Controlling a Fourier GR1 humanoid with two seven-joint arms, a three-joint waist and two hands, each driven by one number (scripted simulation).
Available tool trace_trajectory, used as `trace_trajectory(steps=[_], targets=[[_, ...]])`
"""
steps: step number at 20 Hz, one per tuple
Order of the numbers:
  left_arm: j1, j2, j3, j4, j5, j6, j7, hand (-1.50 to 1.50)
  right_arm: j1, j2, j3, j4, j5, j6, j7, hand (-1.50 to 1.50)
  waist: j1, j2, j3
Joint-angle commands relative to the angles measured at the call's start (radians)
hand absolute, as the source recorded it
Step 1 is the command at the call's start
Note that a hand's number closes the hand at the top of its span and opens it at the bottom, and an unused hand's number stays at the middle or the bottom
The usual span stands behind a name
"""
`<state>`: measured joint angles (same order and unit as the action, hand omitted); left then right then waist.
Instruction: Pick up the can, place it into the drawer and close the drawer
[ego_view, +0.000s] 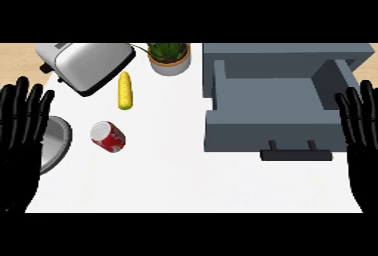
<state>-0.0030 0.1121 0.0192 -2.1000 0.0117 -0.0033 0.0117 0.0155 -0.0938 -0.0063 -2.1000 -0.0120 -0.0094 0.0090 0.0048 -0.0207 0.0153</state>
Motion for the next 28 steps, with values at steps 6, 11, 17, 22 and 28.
trace_trajectory(steps=[6,11,17,22,28], targets=[[0.091,-0.109,0.032,-0.025,-0.269,0.316,0.006,-1.50,0.008,0.022,0.027,-0.047,0.003,-0.004,0.005,-1.50,0.004,0.018,-0.015],[0.111,-0.111,0.083,0.038,-0.216,0.507,0.302,-1.50,0.052,0.002,-0.078,0.028,-0.035,-0.053,0.189,-1.50,-0.005,0.022,-0.014],[0.044,-0.092,0.020,-0.031,-0.355,0.569,0.492,-1.50,0.084,0.007,-0.078,0.019,-0.039,-0.031,0.185,-1.50,-0.006,0.020,-0.015],[0.061,-0.098,-0.011,-0.029,-0.370,0.564,0.486,-1.50,0.037,-0.006,-0.108,0.043,-0.039,-0.021,0.206,-1.50,-0.004,0.020,-0.015],[-0.035,-0.112,-0.041,0.177,-0.340,0.643,0.418,-1.50,0.078,0.018,-0.116,0.055,-0.047,-0.004,0.137,-1.50,-0.008,0.021,-0.015]])
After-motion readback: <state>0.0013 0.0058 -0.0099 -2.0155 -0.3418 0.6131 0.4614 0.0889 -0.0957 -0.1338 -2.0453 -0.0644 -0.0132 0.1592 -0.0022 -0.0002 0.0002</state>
